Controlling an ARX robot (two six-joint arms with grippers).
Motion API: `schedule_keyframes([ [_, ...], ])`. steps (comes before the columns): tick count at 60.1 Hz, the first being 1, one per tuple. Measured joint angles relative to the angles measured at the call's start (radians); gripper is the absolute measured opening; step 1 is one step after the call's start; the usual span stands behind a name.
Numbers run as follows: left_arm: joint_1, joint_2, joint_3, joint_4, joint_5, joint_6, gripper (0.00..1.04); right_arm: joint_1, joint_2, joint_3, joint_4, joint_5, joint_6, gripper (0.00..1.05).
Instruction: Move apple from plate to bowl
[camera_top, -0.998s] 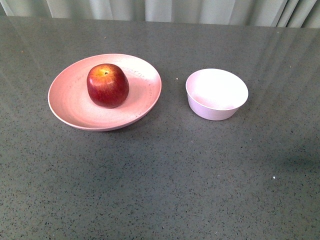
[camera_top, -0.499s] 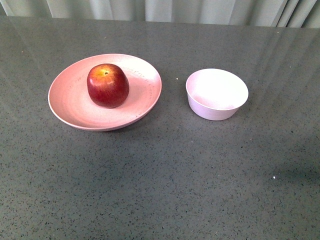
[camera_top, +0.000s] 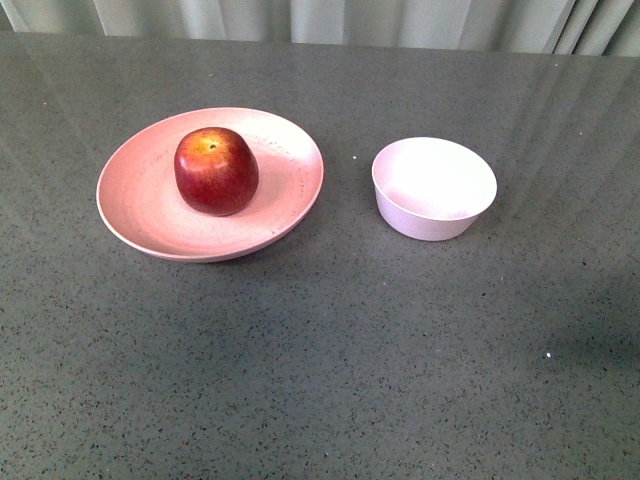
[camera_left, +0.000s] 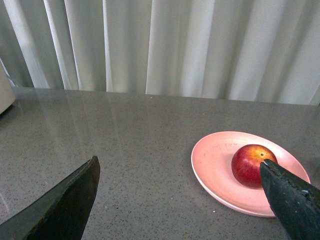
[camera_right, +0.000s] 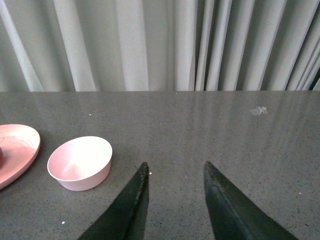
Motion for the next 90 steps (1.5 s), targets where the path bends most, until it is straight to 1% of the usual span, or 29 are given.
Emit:
schedule_keyframes([
  [1, 0.0, 0.0, 0.0, 0.0, 0.0, 0.0, 0.96, 0.0, 0.0, 0.0, 0.0, 0.0, 0.0, 0.43],
  [3, 0.0, 0.0, 0.0, 0.0, 0.0, 0.0, 0.96, 0.0, 0.0, 0.0, 0.0, 0.0, 0.0, 0.5],
  [4, 0.0, 0.013, 0.006, -0.022, -0.003, -0.006, 0.96, 0.0, 0.0, 0.0, 0.0, 0.0, 0.0, 0.55],
  [6, 0.003, 0.069, 0.052, -0.138, 0.0, -0.024, 0.96, 0.0, 0.0, 0.0, 0.0, 0.0, 0.0, 0.64],
  [7, 0.006, 0.143, 0.09, -0.2, 0.0, -0.039, 0.96, 0.0, 0.0, 0.0, 0.0, 0.0, 0.0, 0.68],
  [8, 0.01, 0.2, 0.111, -0.209, 0.0, -0.043, 0.96, 0.0, 0.0, 0.0, 0.0, 0.0, 0.0, 0.71],
  [9, 0.014, 0.281, 0.133, -0.194, 0.0, -0.05, 0.96, 0.0, -0.001, 0.0, 0.0, -0.001, 0.0, 0.77],
  [11, 0.016, 0.357, 0.15, -0.156, 0.0, -0.058, 0.96, 0.0, -0.001, 0.0, 0.0, 0.0, 0.0, 0.82],
  [12, 0.018, 0.404, 0.161, -0.126, 0.001, -0.062, 0.96, 0.0, -0.001, 0.0, 0.0, 0.0, 0.0, 0.87],
  [14, 0.019, 0.514, 0.188, -0.042, 0.004, -0.071, 0.96, 0.0, -0.001, 0.0, 0.0, 0.0, 0.0, 0.94],
  [16, 0.018, 0.558, 0.198, -0.008, 0.005, -0.074, 0.96, 0.0, -0.001, 0.0, 0.0, 0.0, 0.0, 0.97],
  [22, 0.011, 0.75, 0.238, 0.145, 0.002, -0.082, 0.96, 0.0, -0.001, 0.0, 0.0, 0.0, 0.0, 0.95],
  [24, 0.002, 0.856, 0.265, 0.221, 0.0, -0.087, 0.96, 0.0, -0.001, 0.0, 0.0, 0.0, 0.0, 0.96],
  [28, -0.019, 1.014, 0.314, 0.311, -0.003, -0.096, 0.96, 0.0, -0.001, 0.0, 0.0, 0.0, 0.0, 0.96],
  [42, -0.094, 1.397, 0.451, 0.473, -0.018, -0.128, 0.96, 0.0, -0.001, 0.0, 0.0, 0.0, 0.0, 0.96],
  [51, -0.145, 1.538, 0.525, 0.506, -0.032, -0.127, 0.96, 0.0, -0.001, 0.0, 0.0, 0.0, 0.0, 0.96],
  [66, -0.194, 1.666, 0.625, 0.518, -0.045, -0.124, 0.96, 0.0, -0.001, 0.0, 0.0, 0.0, 0.0, 0.96],
  [79, -0.24, 1.73, 0.689, 0.517, -0.007, -0.136, 0.96, 0.0, -0.001, 0.0, 0.0, 0.0, 0.0, 0.96],
  [90, -0.288, 1.787, 0.727, 0.517, 0.003, -0.136, 0.96, 0.0, -0.001, 0.0, 0.0, 0.0, 0.0, 0.96],
])
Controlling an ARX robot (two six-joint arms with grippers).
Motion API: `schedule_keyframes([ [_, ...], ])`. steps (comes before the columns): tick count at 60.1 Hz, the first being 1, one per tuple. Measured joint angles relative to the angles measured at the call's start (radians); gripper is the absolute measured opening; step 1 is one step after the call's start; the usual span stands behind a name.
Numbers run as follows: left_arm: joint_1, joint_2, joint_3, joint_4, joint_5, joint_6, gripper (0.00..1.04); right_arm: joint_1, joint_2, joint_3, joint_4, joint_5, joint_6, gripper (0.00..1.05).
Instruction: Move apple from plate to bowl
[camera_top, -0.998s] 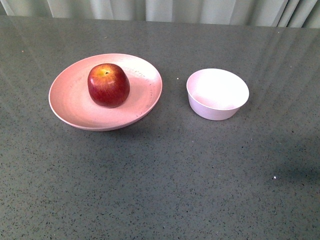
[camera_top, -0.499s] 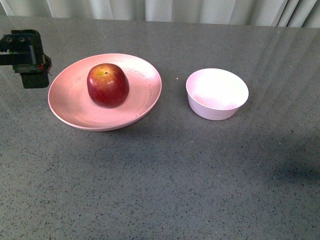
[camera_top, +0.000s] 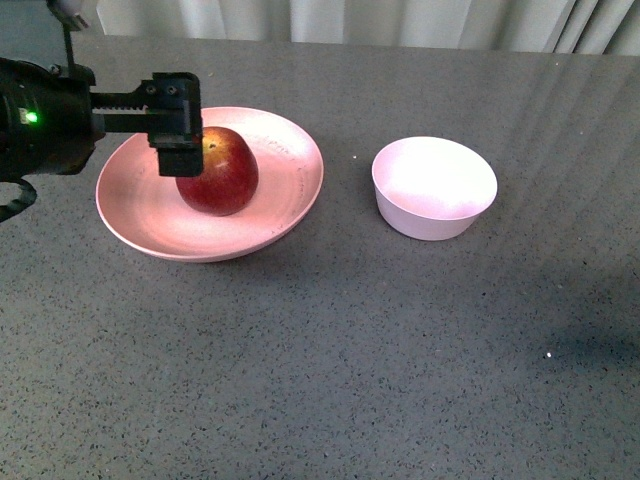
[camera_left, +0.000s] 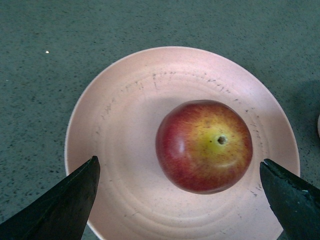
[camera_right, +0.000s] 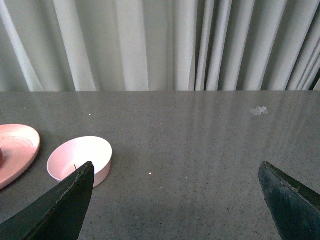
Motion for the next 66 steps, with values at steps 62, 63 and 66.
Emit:
schedule_keyframes([
  [62, -0.068, 0.208, 0.174, -0.046, -0.034, -0.004, 0.96, 0.0, 0.0, 0.0, 0.0, 0.0, 0.0, 0.96],
  [63, -0.068, 0.21, 0.175, -0.046, -0.035, -0.004, 0.96, 0.0, 0.0, 0.0, 0.0, 0.0, 0.0, 0.96],
  [66, -0.068, 0.215, 0.178, -0.047, -0.037, -0.004, 0.96, 0.0, 0.0, 0.0, 0.0, 0.0, 0.0, 0.96],
])
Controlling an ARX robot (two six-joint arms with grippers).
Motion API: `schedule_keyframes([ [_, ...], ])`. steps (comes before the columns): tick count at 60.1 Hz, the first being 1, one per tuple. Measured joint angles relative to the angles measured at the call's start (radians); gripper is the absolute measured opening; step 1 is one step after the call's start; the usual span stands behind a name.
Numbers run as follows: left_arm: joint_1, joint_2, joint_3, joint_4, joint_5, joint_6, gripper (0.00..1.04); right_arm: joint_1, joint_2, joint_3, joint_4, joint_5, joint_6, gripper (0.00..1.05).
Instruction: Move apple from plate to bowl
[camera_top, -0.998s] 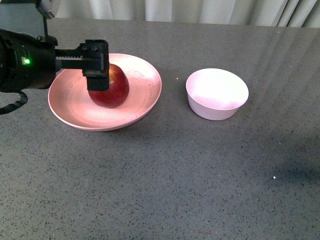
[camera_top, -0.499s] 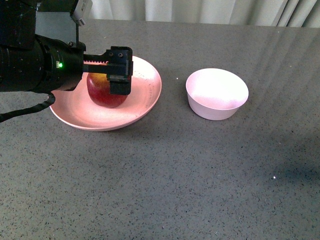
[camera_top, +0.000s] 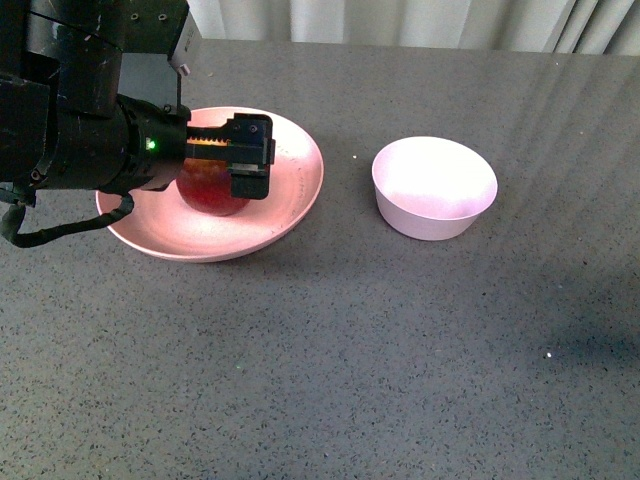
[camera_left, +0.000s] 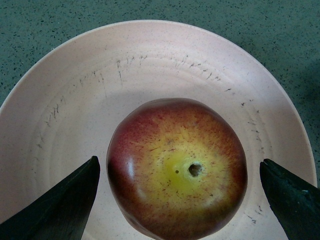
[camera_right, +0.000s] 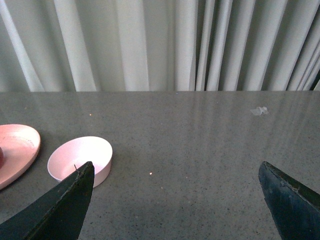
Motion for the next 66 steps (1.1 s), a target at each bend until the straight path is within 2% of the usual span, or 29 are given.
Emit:
schedule_keyframes([
  [2, 0.0, 0.002, 0.001, -0.005, -0.005, 0.0, 0.96, 0.0, 0.0, 0.0, 0.0, 0.0, 0.0, 0.96],
  [8, -0.001, 0.002, 0.006, -0.022, -0.016, -0.008, 0.77, 0.0, 0.0, 0.0, 0.0, 0.0, 0.0, 0.96],
  [15, -0.007, -0.001, 0.015, -0.043, -0.014, -0.008, 0.7, 0.0, 0.0, 0.0, 0.0, 0.0, 0.0, 0.96],
  [27, -0.046, -0.04, 0.051, -0.111, 0.025, -0.008, 0.68, 0.0, 0.0, 0.0, 0.0, 0.0, 0.0, 0.96],
  [41, -0.141, -0.092, 0.174, -0.177, 0.035, -0.008, 0.68, 0.0, 0.0, 0.0, 0.0, 0.0, 0.0, 0.96],
  [48, -0.219, -0.082, 0.236, -0.202, 0.035, -0.011, 0.68, 0.0, 0.0, 0.0, 0.0, 0.0, 0.0, 0.96],
  [66, -0.319, 0.003, 0.315, -0.229, 0.047, -0.015, 0.68, 0.0, 0.0, 0.0, 0.0, 0.0, 0.0, 0.96],
])
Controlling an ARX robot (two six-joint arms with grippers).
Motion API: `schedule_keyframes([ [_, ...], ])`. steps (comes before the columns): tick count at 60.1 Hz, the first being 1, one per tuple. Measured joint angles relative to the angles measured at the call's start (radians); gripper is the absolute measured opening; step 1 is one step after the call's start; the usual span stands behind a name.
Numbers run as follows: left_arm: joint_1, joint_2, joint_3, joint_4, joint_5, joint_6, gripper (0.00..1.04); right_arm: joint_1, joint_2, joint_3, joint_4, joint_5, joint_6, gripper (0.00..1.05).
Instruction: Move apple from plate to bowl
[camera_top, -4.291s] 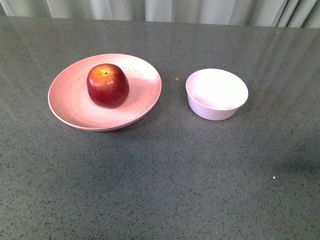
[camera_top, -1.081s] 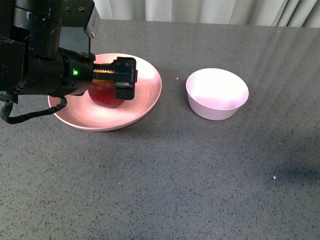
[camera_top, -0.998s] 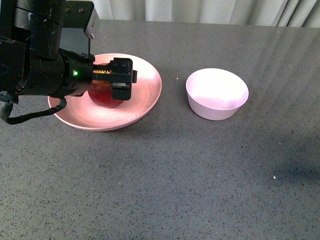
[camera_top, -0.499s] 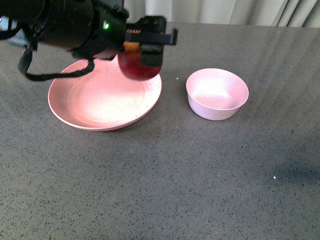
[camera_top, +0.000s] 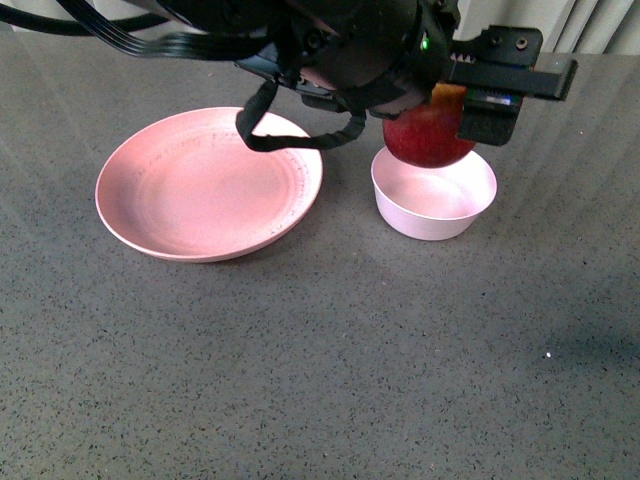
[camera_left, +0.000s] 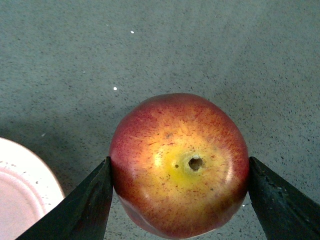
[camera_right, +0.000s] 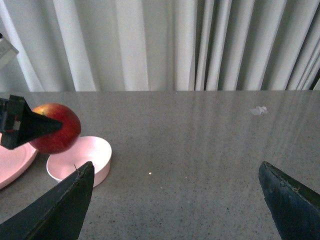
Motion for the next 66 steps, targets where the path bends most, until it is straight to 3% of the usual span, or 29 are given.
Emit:
schedule_keyframes([
  [49, -0.027, 0.204, 0.17, -0.039, -0.005, 0.0, 0.68, 0.0, 0.0, 0.0, 0.0, 0.0, 0.0, 0.96],
  [61, -0.022, 0.214, 0.182, -0.042, -0.004, -0.003, 0.96, 0.0, 0.0, 0.0, 0.0, 0.0, 0.0, 0.96],
  [66, -0.016, 0.212, 0.184, -0.039, -0.004, -0.005, 0.96, 0.0, 0.0, 0.0, 0.0, 0.0, 0.0, 0.96],
])
